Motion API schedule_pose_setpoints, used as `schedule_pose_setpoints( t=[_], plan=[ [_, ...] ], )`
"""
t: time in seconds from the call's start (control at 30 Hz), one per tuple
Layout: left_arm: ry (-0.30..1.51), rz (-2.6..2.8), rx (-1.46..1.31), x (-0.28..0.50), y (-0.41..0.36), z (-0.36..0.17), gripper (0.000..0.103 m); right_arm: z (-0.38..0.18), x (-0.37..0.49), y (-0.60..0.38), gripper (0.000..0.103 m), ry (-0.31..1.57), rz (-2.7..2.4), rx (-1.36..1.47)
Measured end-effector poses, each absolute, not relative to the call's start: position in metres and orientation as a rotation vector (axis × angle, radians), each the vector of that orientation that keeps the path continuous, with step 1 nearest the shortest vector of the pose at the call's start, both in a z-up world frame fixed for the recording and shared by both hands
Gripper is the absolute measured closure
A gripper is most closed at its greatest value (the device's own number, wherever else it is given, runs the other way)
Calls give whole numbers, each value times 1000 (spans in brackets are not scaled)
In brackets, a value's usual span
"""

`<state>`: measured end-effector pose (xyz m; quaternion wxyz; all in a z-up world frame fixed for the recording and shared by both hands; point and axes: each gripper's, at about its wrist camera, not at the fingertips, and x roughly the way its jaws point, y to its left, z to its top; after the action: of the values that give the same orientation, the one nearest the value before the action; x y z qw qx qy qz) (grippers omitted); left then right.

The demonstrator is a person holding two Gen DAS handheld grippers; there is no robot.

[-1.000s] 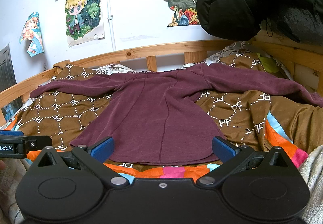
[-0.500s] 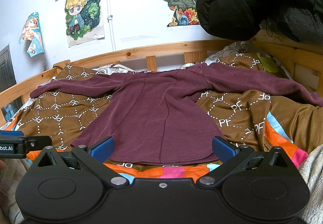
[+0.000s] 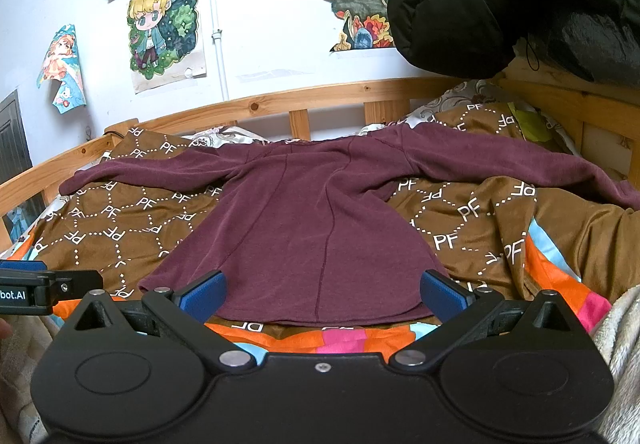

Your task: Fold small clothes

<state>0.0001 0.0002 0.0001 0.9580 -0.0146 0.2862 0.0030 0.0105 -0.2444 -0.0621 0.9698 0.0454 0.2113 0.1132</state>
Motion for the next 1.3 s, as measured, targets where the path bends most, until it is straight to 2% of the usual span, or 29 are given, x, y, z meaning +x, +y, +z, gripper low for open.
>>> schedule_pose_setpoints(
  t=[0.27, 0.6, 0.87, 1.17, 1.3],
  plan=[
    [591, 10, -25, 0, 0, 0, 1, -63, 12, -245, 1, 438, 225, 88],
    [736, 29, -2, 31, -6, -10, 1, -48, 40, -266, 0, 520, 151, 185],
    [763, 0, -8, 86, -3, 9, 1, -30, 87, -317, 0, 524, 89, 339],
    [773, -51, 26, 170, -6, 10, 1, -49, 141, -419, 0, 470, -215, 717],
    [732, -71, 77, 203, -15, -1, 0, -55, 166, -454, 0, 422, -360, 762]
  ],
)
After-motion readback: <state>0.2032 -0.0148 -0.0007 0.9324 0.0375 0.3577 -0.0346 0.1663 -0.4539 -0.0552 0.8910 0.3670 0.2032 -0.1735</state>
